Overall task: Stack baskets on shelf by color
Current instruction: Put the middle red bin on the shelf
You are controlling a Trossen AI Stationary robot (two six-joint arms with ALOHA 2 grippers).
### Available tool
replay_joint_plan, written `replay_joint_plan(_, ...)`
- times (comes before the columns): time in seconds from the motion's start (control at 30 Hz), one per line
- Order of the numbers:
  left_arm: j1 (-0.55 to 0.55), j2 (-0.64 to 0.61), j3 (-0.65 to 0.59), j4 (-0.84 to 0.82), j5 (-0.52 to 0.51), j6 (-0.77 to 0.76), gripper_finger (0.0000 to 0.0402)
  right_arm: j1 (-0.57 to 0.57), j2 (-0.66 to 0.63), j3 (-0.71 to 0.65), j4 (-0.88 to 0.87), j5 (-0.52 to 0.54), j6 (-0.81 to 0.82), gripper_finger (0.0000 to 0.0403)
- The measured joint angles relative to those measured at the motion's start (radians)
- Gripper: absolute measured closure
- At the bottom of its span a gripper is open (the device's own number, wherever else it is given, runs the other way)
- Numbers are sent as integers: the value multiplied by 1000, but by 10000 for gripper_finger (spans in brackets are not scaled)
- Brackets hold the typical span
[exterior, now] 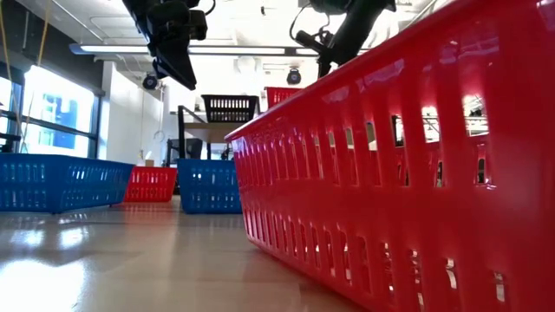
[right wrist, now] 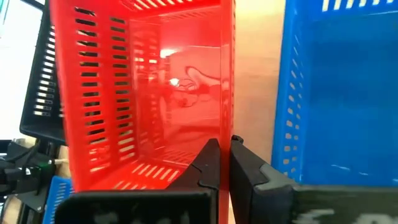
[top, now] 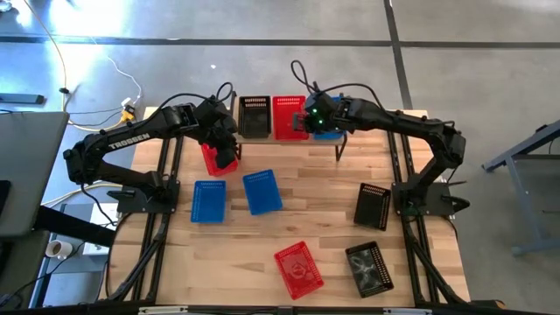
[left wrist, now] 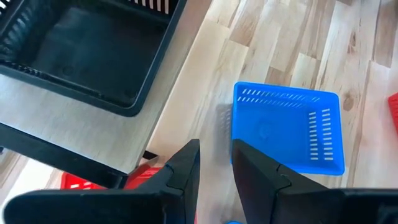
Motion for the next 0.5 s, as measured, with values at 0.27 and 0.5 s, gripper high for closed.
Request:
replay_joint_plan(0.27,0,0,0,1,-1,-1,317,-20,8,0,-16,-26,-3,403)
replay_joint_plan(0.5,0,0,0,1,-3,-1,317,-20,26,0,-11,-34,-3,403)
